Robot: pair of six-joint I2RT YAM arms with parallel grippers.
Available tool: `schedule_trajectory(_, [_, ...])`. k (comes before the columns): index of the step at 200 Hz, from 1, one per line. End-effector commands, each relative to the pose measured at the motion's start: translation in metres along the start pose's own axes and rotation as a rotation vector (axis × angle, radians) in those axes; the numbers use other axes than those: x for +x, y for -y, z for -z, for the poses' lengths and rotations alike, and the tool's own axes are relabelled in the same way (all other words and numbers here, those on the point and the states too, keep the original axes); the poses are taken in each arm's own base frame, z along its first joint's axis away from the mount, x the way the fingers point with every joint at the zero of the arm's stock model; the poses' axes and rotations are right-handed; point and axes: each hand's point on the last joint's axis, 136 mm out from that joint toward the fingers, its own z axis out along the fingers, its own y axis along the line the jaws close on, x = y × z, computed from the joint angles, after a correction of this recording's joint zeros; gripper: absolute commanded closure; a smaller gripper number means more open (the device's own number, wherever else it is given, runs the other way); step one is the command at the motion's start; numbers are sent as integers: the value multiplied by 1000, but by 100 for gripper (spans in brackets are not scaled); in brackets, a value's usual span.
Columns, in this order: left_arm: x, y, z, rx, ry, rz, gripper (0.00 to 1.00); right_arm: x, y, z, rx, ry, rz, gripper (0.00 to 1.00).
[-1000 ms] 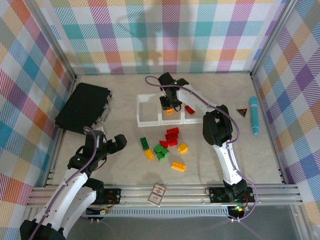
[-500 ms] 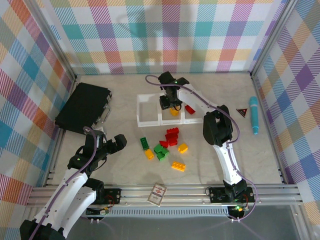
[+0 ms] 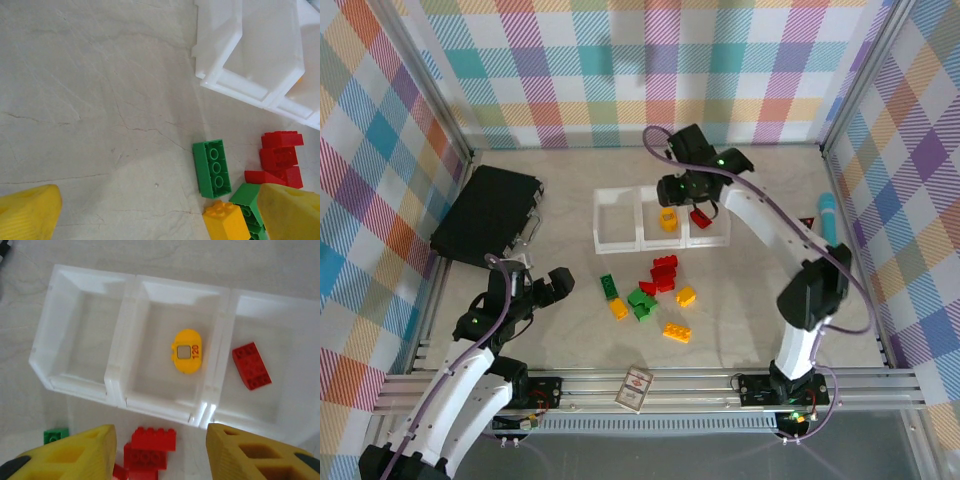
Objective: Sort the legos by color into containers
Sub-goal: Place the lego in the container, then pick up the lego from the bottom-center of the table.
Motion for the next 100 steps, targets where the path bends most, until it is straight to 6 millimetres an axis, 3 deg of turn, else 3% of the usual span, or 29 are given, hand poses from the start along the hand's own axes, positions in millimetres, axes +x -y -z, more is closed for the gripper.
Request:
schedule_trajectory(1, [-2,8,6,29,1,-8,0,33,9,0,7,-47,-50,47])
schedule_trajectory(54, [0,8,0,38,-1,-8,0,114,27,4,-12,-116,-69,39])
schedule_trajectory(100, [2,7,-4,41,-10,4,0,176,26,-20,-76,-247,-28,37])
